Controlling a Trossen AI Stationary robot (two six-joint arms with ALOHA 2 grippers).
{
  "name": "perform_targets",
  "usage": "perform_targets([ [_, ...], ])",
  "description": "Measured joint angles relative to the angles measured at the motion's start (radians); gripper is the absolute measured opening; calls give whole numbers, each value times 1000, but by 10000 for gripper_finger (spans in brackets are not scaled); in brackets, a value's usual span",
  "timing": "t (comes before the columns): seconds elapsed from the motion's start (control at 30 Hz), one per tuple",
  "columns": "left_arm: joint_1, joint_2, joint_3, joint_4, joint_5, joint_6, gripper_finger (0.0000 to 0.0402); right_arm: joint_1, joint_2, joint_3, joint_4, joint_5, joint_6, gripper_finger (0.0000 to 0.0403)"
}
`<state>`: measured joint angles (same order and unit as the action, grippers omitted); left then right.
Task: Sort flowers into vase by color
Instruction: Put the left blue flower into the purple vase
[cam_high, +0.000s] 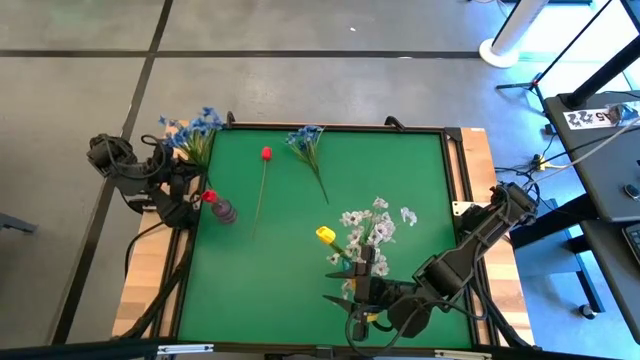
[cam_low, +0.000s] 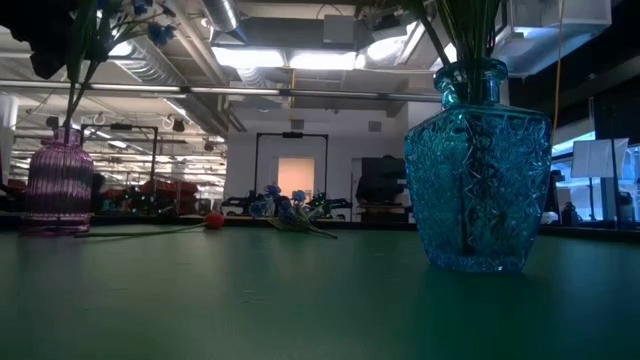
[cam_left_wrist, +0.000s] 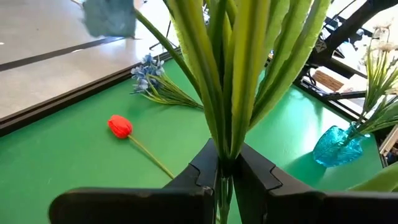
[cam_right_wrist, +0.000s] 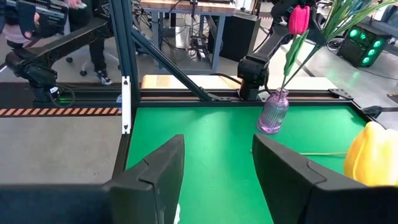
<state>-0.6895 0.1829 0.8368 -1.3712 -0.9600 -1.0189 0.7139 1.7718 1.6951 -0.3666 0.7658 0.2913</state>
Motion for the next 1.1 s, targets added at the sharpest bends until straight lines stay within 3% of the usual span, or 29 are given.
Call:
perform_targets([
  [0.17, 0, 0, -2, 12, 12, 10, 28, 0, 0, 0, -3, 0, 0, 188],
  [0.37, 0, 6, -24, 113, 83, 139, 28, 0, 0, 0, -3, 0, 0, 188],
  [0.57, 0, 91, -24, 172, 92, 105, 28, 0, 0, 0, -1, 0, 0, 188],
  [0.73, 1, 232, -24, 231, 75, 82, 28, 0, 0, 0, -2, 0, 0, 188],
  [0.97, 51, 382, 33, 107, 35, 59, 28, 0, 0, 0, -8, -24, 30, 188],
  [1.1, 73, 386, 75, 77, 121, 57, 28, 0, 0, 0, -27, -52, 54, 188],
])
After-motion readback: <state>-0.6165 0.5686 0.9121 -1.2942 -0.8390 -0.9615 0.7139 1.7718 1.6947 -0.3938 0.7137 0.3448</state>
